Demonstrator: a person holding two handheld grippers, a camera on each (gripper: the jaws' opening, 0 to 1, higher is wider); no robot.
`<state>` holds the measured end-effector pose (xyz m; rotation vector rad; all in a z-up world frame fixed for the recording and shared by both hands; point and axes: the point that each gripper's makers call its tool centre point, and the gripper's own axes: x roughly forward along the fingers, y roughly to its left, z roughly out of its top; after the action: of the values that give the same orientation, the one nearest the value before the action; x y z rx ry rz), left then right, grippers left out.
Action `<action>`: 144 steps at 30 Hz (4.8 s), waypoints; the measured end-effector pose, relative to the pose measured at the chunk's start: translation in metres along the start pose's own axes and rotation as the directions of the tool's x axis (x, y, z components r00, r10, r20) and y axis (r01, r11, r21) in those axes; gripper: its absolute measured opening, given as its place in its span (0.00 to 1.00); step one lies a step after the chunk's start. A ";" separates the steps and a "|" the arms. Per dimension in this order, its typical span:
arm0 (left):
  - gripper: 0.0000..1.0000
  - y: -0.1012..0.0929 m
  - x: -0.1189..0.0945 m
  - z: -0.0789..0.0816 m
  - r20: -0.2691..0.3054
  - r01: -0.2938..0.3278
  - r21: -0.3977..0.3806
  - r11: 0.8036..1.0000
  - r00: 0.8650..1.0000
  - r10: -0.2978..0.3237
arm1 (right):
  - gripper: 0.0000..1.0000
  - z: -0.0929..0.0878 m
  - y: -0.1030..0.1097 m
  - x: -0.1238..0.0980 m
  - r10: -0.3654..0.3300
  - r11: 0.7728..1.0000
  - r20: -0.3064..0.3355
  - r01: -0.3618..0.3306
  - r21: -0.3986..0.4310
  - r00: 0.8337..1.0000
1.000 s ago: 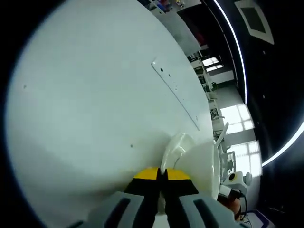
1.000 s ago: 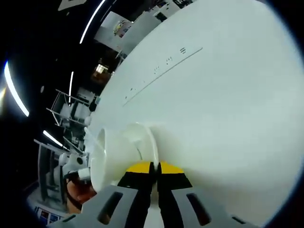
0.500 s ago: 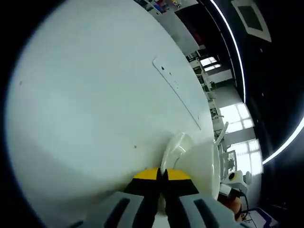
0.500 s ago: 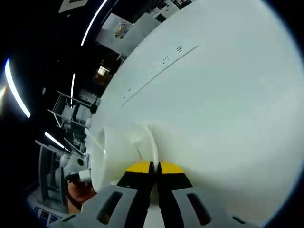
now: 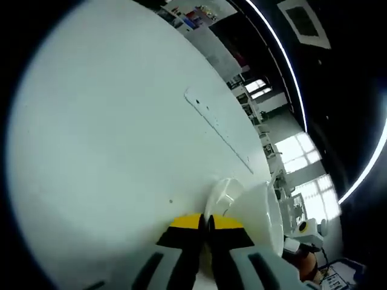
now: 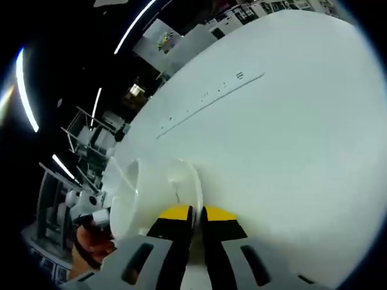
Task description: Tidy tabletop coffee trays, cups and spoons，present forward
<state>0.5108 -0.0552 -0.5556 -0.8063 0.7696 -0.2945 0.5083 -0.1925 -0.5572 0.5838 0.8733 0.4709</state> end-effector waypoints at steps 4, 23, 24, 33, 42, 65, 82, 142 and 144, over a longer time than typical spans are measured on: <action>0.10 -0.001 -0.010 0.017 0.098 0.000 0.092 0.996 0.995 -0.009 | 0.12 0.011 0.001 -0.007 -0.002 0.998 0.050 0.005 -0.059 0.999; 0.04 -0.013 -0.101 0.058 0.361 -0.091 0.434 0.896 0.929 -0.081 | 0.12 0.027 0.028 -0.092 0.026 0.931 0.214 0.054 -0.360 0.977; 0.04 -0.015 -0.106 0.058 0.371 -0.087 0.443 0.893 0.924 -0.095 | 0.12 0.028 0.030 -0.099 0.039 0.928 0.230 0.050 -0.369 0.972; 0.10 -0.030 -0.163 0.051 0.448 -0.188 0.666 0.722 0.874 -0.186 | 0.20 0.031 0.032 -0.165 0.095 0.879 0.391 0.108 -0.465 0.915; 0.16 -0.010 -0.210 0.045 0.551 -0.297 0.694 0.656 0.805 -0.220 | 0.28 0.000 0.020 -0.198 0.099 0.808 0.480 0.211 -0.550 0.872; 0.32 0.038 -0.299 0.011 0.655 -0.412 0.678 0.609 0.715 -0.245 | 0.36 -0.035 0.008 -0.300 0.140 0.676 0.699 0.447 -0.585 0.702; 0.33 0.061 -0.333 -0.019 0.688 -0.462 0.655 0.598 0.692 -0.219 | 0.38 -0.085 -0.043 -0.334 0.037 0.720 0.767 0.515 -0.464 0.640; 0.32 0.053 -0.335 -0.034 0.689 -0.481 0.652 0.587 0.699 -0.192 | 0.41 -0.091 -0.031 -0.327 0.067 0.727 0.756 0.487 -0.484 0.651; 0.32 0.053 -0.335 -0.035 0.690 -0.478 0.650 0.590 0.697 -0.195 | 0.41 -0.092 -0.032 -0.327 0.061 0.727 0.754 0.489 -0.483 0.654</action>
<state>0.2502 0.1332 -0.4416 0.0879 -0.1049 -0.1120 0.2551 -0.3873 -0.4384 -0.0472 -0.0553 0.2295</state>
